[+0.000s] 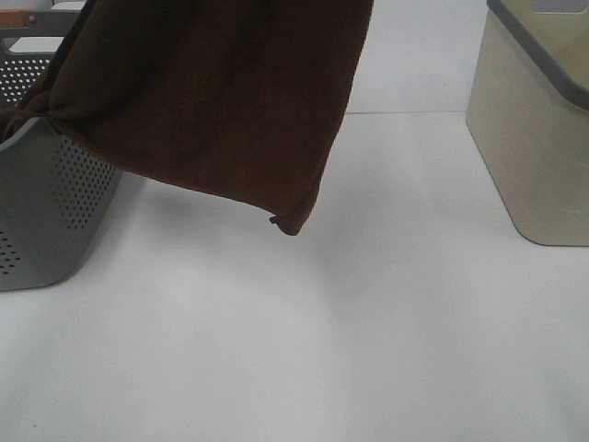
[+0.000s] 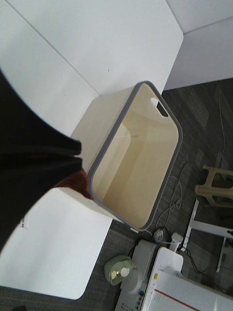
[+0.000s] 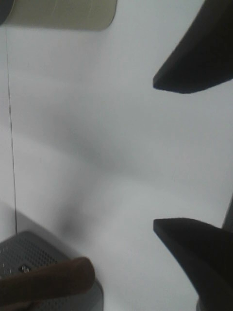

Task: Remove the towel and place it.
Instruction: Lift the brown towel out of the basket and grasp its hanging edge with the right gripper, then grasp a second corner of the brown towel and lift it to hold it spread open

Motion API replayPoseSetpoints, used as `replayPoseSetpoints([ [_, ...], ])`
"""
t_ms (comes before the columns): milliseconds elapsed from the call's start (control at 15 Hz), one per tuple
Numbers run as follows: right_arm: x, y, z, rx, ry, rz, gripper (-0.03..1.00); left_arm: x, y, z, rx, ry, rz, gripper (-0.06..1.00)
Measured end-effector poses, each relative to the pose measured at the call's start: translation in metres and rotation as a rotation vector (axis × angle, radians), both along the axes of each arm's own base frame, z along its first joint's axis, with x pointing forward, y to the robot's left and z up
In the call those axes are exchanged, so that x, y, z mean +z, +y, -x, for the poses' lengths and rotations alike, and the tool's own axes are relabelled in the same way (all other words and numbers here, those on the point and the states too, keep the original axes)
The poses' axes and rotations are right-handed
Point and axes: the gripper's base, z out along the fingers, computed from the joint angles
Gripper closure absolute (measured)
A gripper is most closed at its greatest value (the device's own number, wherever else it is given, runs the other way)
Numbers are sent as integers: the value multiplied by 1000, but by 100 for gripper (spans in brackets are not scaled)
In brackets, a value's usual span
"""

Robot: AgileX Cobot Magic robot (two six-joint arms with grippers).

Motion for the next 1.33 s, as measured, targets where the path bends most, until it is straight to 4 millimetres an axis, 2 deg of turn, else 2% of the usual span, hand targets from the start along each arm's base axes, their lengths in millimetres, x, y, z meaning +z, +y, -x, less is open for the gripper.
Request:
replayPoseSetpoints([
  [200, 3, 12, -26, 199, -48, 30, 28, 0, -14, 14, -53, -1, 0, 94],
  [333, -1, 22, -55, 347, -99, 90, 28, 1, -19, 18, -71, -6, 4, 94],
  [467, -10, 30, -85, 421, -109, 77, 28, 1, -19, 19, -73, -6, 4, 94],
  [667, -25, 37, -125, 418, -120, -17, 21, 1, -19, 19, -71, -10, 9, 94],
  [867, -48, 36, -156, 345, -97, -31, 16, 3, -19, 18, -65, -22, 25, 94],
  [1133, -73, 34, -175, 302, -16, -16, 16, 4, -20, 18, -62, -28, 33, 94],
  [1267, -79, 38, -176, 345, 5, -57, 25, 6, -20, 17, -56, -41, 50, 94],
  [1333, -80, 40, -176, 367, 10, -75, 36, 6, -20, 17, -54, -44, 55, 94],
])
